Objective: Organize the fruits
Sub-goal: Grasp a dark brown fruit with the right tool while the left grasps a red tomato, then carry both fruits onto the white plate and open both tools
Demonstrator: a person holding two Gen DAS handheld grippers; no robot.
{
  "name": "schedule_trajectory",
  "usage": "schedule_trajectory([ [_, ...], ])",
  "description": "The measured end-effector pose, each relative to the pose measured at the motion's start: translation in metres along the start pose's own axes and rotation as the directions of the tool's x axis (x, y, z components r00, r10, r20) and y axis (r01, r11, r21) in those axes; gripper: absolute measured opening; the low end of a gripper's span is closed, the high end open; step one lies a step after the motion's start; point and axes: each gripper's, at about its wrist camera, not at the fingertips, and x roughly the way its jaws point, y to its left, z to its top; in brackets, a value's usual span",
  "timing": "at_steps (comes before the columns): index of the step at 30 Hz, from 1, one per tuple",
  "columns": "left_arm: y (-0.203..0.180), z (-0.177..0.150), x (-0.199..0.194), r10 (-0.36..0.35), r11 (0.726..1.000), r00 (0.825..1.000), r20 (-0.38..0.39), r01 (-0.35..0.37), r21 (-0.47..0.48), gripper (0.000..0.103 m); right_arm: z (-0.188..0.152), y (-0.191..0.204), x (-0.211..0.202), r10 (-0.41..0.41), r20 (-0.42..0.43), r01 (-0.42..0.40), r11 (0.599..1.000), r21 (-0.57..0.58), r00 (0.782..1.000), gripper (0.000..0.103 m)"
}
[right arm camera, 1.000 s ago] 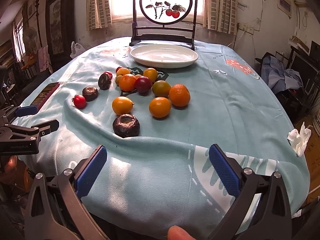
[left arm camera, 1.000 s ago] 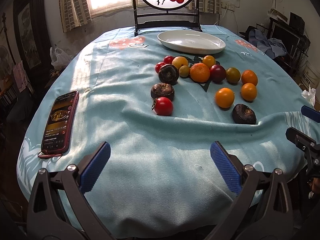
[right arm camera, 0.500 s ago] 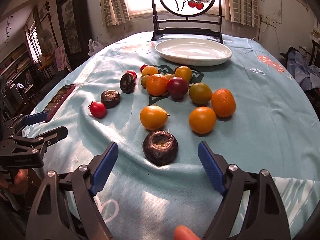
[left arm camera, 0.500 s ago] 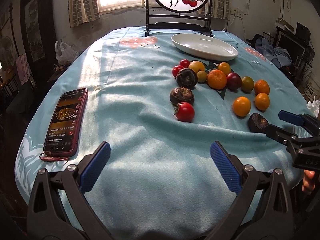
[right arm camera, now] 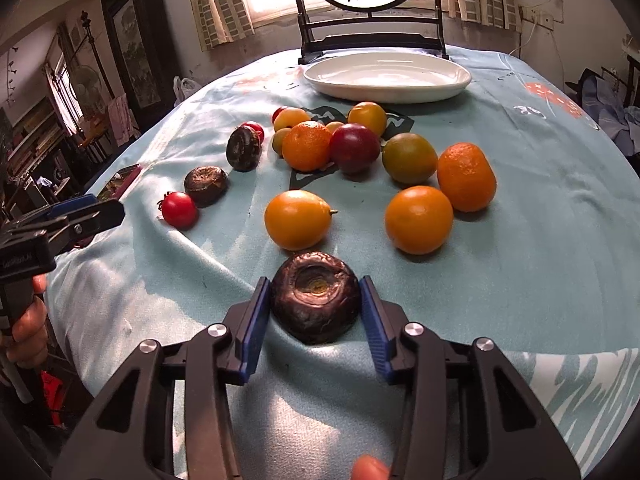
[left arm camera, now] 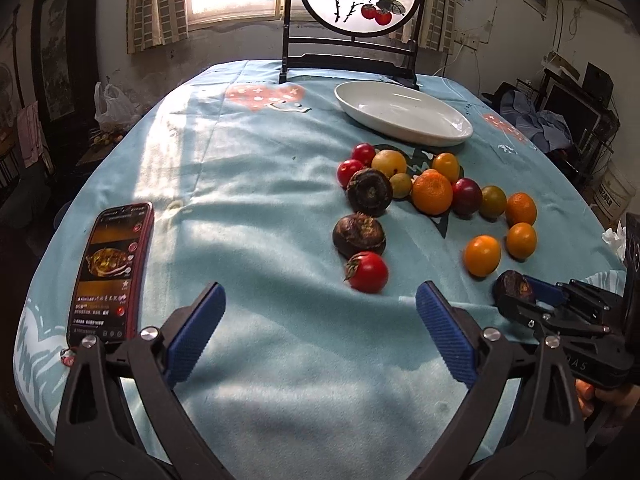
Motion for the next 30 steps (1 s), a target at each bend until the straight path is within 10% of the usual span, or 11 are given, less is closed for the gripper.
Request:
schedule_trajectory([
  [13,-0.025,0.005,0.046,-0.055,0.997,0.99,-0.127,0.061,0.043,0.031,0.001,-0.006,-0.003,0.05,0.003,-0.05,0.998,0.027,0.999,0.045],
  [30,-0.03,-0.002,0.052,-0.113,0.99,0.986,-0.12,0.121,0.069,0.029,0.002,-0.01,-0.005,0.085,0.004,-0.086,0.996,0.038,0.996,0.045],
])
